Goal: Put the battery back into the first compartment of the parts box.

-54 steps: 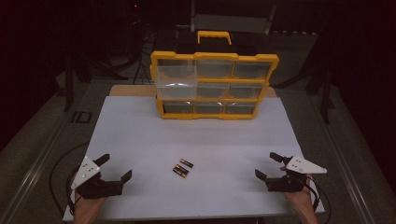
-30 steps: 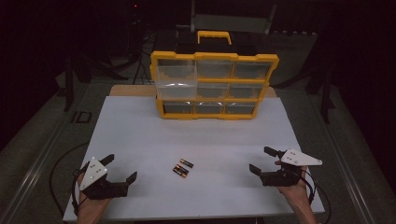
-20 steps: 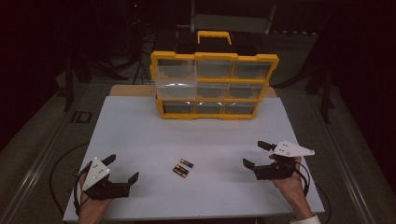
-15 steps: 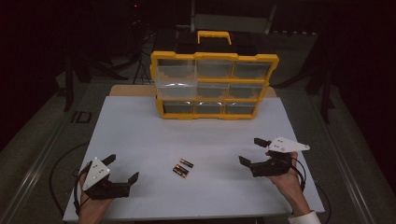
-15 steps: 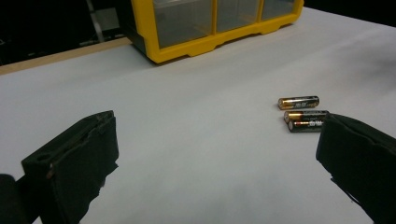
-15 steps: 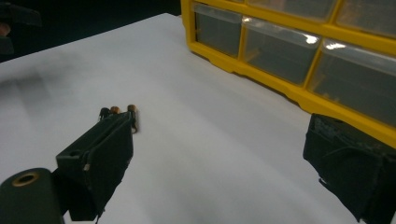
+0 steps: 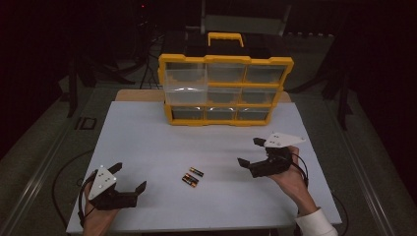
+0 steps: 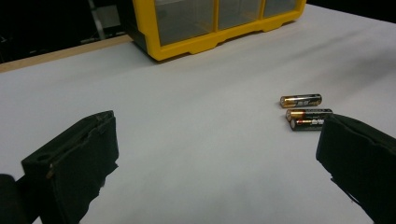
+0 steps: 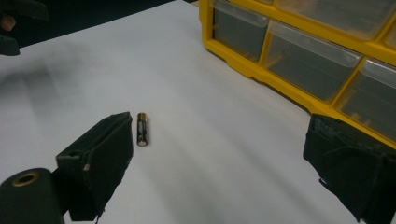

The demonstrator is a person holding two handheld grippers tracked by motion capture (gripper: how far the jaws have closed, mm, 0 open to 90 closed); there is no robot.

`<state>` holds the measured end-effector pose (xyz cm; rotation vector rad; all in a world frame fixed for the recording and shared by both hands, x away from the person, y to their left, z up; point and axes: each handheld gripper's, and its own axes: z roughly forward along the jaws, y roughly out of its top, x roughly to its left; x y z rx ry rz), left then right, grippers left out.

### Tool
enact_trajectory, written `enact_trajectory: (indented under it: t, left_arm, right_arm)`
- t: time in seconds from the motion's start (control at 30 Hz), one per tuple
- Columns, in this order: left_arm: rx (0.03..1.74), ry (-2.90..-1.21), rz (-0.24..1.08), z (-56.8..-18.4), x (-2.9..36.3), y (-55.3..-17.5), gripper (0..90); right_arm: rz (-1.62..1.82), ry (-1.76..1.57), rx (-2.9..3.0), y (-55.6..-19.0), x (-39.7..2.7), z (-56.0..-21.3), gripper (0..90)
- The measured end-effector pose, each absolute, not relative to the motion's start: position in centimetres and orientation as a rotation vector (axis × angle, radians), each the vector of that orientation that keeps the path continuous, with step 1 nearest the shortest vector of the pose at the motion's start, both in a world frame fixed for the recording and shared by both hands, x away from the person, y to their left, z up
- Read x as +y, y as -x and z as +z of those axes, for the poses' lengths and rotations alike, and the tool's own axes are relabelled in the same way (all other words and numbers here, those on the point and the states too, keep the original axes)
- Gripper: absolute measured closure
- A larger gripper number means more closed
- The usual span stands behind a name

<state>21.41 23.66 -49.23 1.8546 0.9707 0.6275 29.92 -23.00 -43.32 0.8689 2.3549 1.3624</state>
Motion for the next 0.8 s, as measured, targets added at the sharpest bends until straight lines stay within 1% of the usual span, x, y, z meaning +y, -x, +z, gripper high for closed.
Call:
enact_trajectory:
  t: [0.33,0.8]
  left_arm:
    - [0.982,-1.861,0.632,-49.3,23.6,-21.5,0.0]
    - [0.994,-1.868,0.634,-49.4,23.7,-21.6,0.0]
  right_arm:
    - [1.277,-0.845,2.416,-31.3,-20.7,-42.6,8.0]
    - [1.186,-0.796,2.494,-32.8,-17.3,-42.4,8.0]
